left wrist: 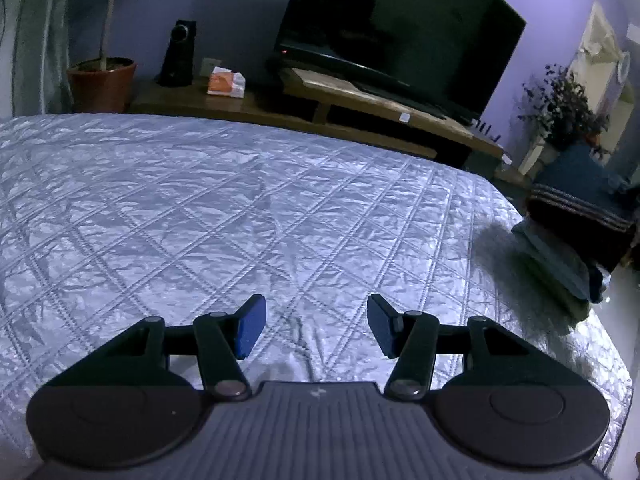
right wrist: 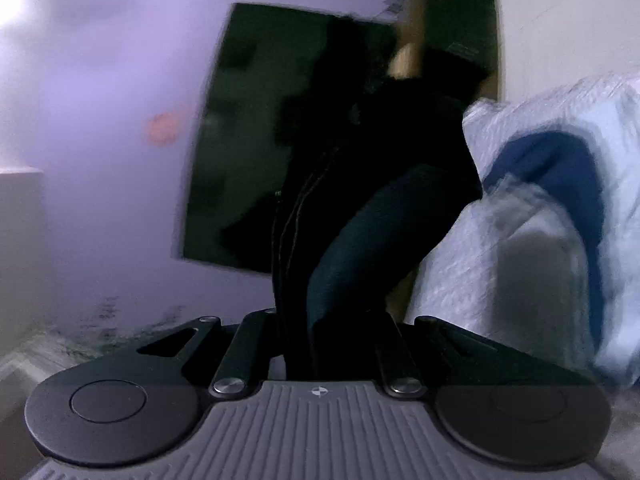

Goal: Fold clothes
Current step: 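Place the folded jacket onto the stack of folded clothes with the right gripper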

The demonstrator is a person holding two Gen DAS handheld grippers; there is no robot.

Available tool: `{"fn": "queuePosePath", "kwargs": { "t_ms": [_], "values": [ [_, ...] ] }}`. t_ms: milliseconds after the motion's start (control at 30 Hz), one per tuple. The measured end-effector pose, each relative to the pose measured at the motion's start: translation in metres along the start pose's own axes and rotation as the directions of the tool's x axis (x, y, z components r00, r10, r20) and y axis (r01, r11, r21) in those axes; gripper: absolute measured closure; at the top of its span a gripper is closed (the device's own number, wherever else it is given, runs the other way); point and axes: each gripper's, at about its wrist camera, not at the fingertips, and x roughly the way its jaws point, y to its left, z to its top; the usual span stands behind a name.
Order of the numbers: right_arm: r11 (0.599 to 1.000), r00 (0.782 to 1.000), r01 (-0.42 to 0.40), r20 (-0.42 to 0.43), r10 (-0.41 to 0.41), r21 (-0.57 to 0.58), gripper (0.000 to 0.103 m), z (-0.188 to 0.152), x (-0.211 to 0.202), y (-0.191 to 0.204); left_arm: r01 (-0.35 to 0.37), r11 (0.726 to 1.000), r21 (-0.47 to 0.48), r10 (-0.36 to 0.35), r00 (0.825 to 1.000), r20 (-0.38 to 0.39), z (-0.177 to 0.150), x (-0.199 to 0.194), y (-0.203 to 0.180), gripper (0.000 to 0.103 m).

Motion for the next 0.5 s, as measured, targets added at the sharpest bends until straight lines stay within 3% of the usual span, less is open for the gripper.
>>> {"fn": "queuePosePath", "kwargs": {
  "t_ms": [133,267,400,500],
  "values": [
    [0.985,0.985,0.171,0.043,-0.17,-0.025,0.089,0.02,0.0,-0.038,0.001,1.0,0.017,-0.001,1.0,-0.005,0.0,0.005,-0.004,0.052],
    [0.941,0.939,0.337,0.089,-0.332,-0.043,0.084,0.039,0.0,-0.076,0.001,1.0,0.027,-0.001,1.0,-0.017,-0.001,0.01,-0.007,0.052],
    [0.926,0.932,0.361,0.064,-0.356,-0.109,0.074,0.039,0.004,-0.059,0.001,0.998,0.056,0.0,1.0,-0.025,-0.004,0.01,-0.012,0.051],
    [0.866,0.899,0.436,0.066,-0.434,-0.244,0.058,0.041,-0.01,-0.041,-0.001,0.999,0.049,0.002,1.0,-0.027,-0.004,0.009,-0.011,0.051]
  ]
}}
